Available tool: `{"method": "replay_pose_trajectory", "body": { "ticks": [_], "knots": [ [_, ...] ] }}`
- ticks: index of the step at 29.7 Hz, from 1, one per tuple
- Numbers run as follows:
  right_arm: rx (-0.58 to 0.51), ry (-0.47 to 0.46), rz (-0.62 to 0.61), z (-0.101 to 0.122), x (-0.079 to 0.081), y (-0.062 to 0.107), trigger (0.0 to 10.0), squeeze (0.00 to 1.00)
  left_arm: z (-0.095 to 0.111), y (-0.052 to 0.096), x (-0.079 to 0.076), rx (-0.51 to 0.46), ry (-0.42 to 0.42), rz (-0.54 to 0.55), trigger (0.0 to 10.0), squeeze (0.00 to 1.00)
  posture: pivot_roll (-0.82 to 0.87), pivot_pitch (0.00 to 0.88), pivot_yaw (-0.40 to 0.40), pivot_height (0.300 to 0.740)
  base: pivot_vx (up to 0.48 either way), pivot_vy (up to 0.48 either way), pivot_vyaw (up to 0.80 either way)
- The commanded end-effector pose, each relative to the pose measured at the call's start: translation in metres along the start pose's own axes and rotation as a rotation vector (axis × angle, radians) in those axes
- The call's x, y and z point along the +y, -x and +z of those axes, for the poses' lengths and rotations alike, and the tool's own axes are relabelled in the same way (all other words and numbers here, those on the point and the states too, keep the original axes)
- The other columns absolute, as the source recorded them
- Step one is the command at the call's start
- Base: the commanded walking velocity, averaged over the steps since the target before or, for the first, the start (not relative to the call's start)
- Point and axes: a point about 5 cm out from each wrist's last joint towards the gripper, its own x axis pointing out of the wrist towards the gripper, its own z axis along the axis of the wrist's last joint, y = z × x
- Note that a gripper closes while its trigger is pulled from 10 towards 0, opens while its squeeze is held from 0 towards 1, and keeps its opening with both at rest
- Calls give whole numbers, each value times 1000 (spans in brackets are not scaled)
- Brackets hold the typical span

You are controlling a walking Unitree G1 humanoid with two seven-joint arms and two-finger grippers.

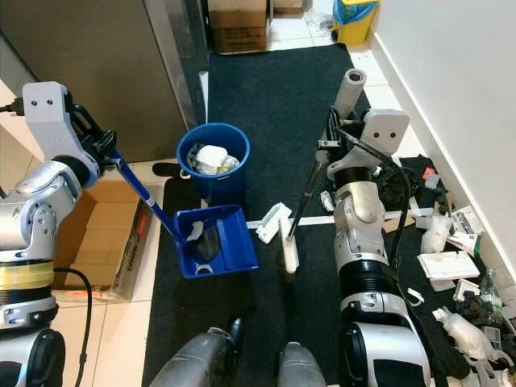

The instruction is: Sweep floor

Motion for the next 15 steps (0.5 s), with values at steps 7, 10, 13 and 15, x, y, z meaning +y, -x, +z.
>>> {"method": "replay_pose_trajectory", "body": {
  "ticks": [7,10,13,15],
  "knots": [
    [-45,8,4,9,1,-4,10000,0,47,8,3,-181,-41,-18,10000,0,12,135,82,740,377,0,0],
    [-46,9,3,9,1,-5,10000,0,66,11,3,-234,-52,-31,10000,0,13,134,82,740,377,0,0],
    [-47,9,3,9,1,-5,10000,0,85,17,-1,-286,-70,-60,10000,0,15,132,83,740,375,0,0],
    [-46,9,3,9,1,-5,10000,0,95,20,-4,-316,-82,-82,10000,0,17,132,84,740,371,0,0]
  ]
}}
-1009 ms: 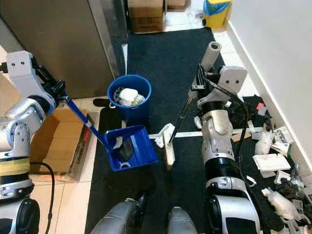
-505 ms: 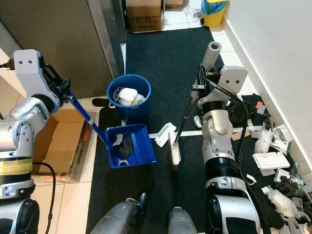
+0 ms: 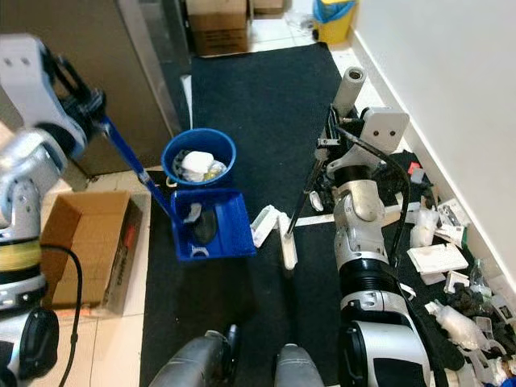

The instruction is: Sweep floor

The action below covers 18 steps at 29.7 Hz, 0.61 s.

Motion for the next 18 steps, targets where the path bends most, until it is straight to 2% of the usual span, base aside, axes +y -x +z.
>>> {"method": "replay_pose_trajectory", "body": {
  "ticks": [1,4,7,18],
  "knots": [
    [-28,0,2,4,2,-3,10000,0,25,6,1,-87,-23,-26,10000,0,18,132,83,740,375,0,0],
    [-26,-2,4,3,3,-3,10000,0,53,7,-5,-169,-51,-78,10000,0,20,132,87,740,381,0,0],
    [-25,-4,4,2,4,-2,10000,0,69,8,-4,-215,-64,-78,10000,0,20,133,87,740,401,0,0],
    [-23,-1,1,1,3,-2,10000,0,75,9,2,-221,-65,-52,10000,0,22,137,87,740,451,0,0]
  ]
}}
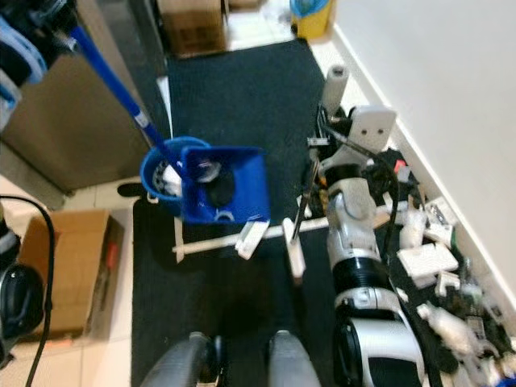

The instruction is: Sweep floor

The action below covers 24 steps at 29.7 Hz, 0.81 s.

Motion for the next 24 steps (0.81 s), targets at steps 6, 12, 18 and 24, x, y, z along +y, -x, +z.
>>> {"method": "replay_pose_trajectory", "body": {
  "ticks": [6,12,18,24],
  "knots": [
    [-34,-5,9,4,4,-2,10000,0,22,5,5,-66,-41,10,10000,0,24,138,88,740,455,0,0],
    [-32,-5,8,3,4,-1,10000,0,31,6,15,-84,-64,37,10000,0,25,140,88,740,453,0,0],
    [-32,-6,9,3,4,-1,10000,0,34,6,16,-91,-69,41,10000,0,26,140,88,740,453,0,0],
    [-33,-7,9,3,5,-1,10000,0,37,5,17,-102,-69,39,10000,0,25,141,89,740,454,0,0]
  ]
}}
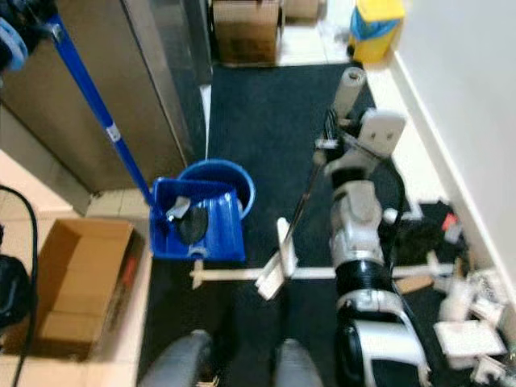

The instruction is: Sweep floor

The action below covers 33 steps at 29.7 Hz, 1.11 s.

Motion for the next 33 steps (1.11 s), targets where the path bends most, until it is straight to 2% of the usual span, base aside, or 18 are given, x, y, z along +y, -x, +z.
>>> {"method": "replay_pose_trajectory", "body": {
  "ticks": [1,11,13,19,20,23,29,33],
  "knots": [
    [-26,7,-17,3,-5,2,10000,0,17,2,3,-65,-42,4,10000,0,25,141,89,740,454,0,0],
    [-25,8,-20,3,-6,2,10000,0,17,-1,3,-72,-43,1,10000,0,22,144,91,740,453,0,0],
    [-25,9,-22,3,-7,2,10000,0,17,-2,2,-82,-63,-6,10000,0,22,144,91,740,300,0,0],
    [-26,15,-28,3,-9,3,10000,0,13,-5,0,-89,-141,-8,10000,0,19,145,92,740,0,0,0],
    [-26,28,-40,3,-13,4,10000,0,12,-6,-1,-97,-176,-12,10000,0,20,144,92,740,0,0,0],
    [-22,42,-47,3,-15,5,10000,0,12,-6,-2,-103,-188,-15,10000,0,19,145,93,740,0,0,0],
    [10,144,-48,-4,-19,9,10000,0,8,-8,-2,-117,-270,1,10000,0,17,143,93,740,0,0,0],
    [35,163,-69,-10,-24,13,10000,0,6,-9,-4,-145,-309,-20,10000,0,17,140,93,740,0,0,0]
  ]
}}
